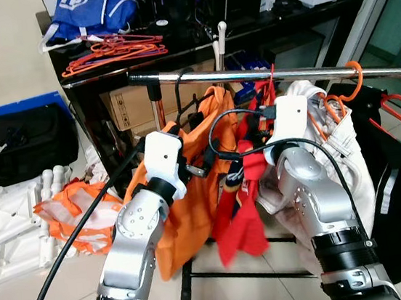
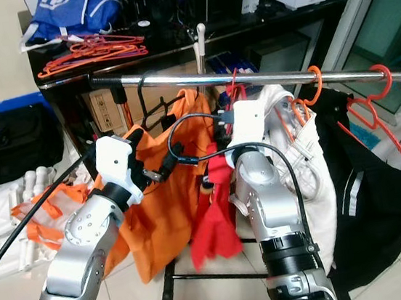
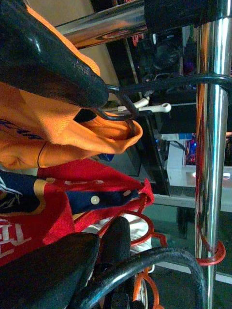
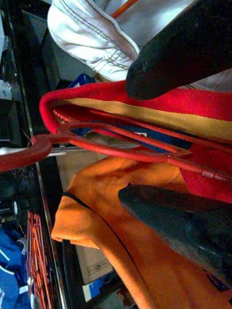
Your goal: Hang hanger
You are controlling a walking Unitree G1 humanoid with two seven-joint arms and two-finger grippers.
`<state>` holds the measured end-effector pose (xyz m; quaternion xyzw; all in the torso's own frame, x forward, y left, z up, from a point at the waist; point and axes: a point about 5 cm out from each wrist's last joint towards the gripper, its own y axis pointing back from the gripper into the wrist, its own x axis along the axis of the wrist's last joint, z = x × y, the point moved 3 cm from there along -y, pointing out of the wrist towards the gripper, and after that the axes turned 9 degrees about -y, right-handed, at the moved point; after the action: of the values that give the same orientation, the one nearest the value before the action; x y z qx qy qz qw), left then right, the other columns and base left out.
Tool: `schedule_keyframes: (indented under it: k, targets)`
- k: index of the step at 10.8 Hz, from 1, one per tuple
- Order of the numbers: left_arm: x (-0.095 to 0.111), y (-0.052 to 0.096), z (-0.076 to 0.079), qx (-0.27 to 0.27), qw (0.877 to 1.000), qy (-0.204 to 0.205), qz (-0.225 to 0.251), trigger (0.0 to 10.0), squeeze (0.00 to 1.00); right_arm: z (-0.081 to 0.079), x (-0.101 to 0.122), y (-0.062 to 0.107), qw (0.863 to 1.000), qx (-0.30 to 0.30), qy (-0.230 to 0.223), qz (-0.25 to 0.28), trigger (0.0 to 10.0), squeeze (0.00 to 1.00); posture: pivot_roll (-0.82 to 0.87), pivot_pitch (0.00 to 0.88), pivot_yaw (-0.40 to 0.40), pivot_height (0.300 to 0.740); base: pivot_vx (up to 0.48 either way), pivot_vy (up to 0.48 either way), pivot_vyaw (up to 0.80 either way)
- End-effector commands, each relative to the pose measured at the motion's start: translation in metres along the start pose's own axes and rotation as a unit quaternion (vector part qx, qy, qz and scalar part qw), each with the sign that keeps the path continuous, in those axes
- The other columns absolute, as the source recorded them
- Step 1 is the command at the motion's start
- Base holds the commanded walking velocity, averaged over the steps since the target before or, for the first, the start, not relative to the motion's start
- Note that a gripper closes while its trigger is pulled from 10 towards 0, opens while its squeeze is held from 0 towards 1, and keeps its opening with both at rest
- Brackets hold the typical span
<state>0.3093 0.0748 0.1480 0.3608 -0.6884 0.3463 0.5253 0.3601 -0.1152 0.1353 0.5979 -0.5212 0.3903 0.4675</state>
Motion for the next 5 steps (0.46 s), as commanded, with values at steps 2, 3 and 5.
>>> schedule_keyframes:
  k: [2, 3, 5]
  targets:
    - [0.0015, -0.0019, 0.0033, -0.006, 1.000, -0.007, 0.002, 10.0, 0.00, 0.0029, 0.0055, -0.0013, 1.000, -0.006, 0.000, 0.012, 0.0, 0.00, 0.06, 0.000, -0.032, 0.740, 0.000, 0.000, 0.00]
    - [0.0013, -0.0019, 0.0036, -0.006, 1.000, -0.007, 0.002, 10.0, 0.00, 0.0039, 0.0043, -0.0012, 1.000, -0.009, 0.001, 0.010, 0.0, 0.00, 0.06, 0.000, -0.029, 0.740, 0.000, 0.000, 0.00]
    - [0.0008, -0.0025, 0.0047, -0.010, 1.000, -0.006, 0.000, 10.0, 0.00, 0.0075, 0.0016, -0.0015, 1.000, -0.020, 0.001, 0.006, 0.0, 0.00, 0.05, 0.000, -0.022, 0.740, 0.000, 0.000, 0.00]
